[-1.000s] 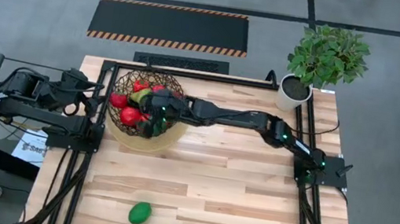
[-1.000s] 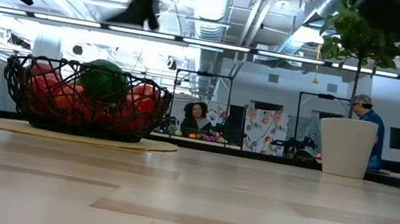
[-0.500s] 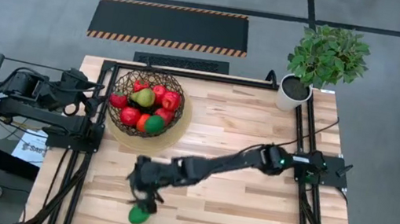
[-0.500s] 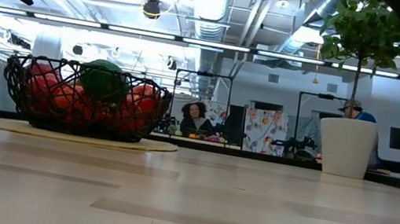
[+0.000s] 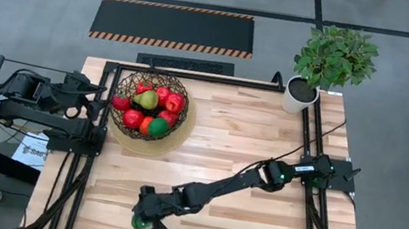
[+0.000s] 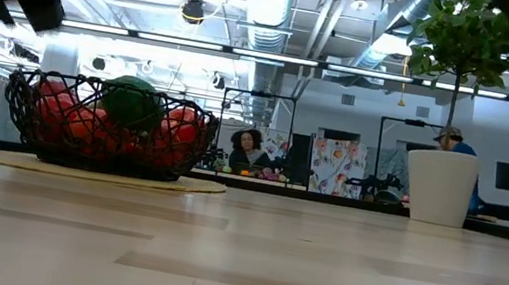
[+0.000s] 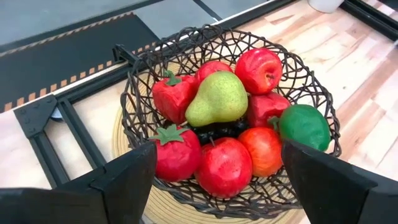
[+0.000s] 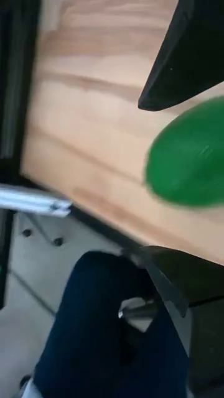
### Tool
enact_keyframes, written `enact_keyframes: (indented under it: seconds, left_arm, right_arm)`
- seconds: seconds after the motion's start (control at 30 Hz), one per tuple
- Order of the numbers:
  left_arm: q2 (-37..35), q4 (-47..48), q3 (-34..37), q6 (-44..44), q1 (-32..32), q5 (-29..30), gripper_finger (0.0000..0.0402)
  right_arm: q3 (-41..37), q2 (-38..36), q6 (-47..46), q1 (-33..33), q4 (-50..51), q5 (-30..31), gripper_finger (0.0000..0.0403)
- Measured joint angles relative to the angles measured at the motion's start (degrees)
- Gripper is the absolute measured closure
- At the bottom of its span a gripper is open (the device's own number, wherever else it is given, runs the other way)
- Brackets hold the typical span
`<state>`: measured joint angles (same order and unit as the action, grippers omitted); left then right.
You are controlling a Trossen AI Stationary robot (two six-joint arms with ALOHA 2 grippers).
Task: Build produce basket
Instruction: Put the green lime into the black wire basket
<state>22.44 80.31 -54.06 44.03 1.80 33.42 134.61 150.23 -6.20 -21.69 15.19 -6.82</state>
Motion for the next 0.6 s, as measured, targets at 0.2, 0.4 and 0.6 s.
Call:
enact_keyframes:
  seconds: [0.2,0.4,0.6]
  left_arm:
    - [0.0,0.0,0.0,0.2,0.0,-0.5,0.0072]
    - [0.0,0.0,0.0,0.2,0.0,-0.7,0.0072]
    - [0.0,0.0,0.0,0.7,0.0,-0.7,0.0072]
  right_arm:
    - [-1.3,2.7,-0.1,1.2,-2.2,-0.5,0.0014]
    - [-1.1,6.3,-1.4,1.6,-2.1,-0.7,0.0016]
    - [-1.2,5.9,-2.1,1.6,-0.2,-0.6,0.0043]
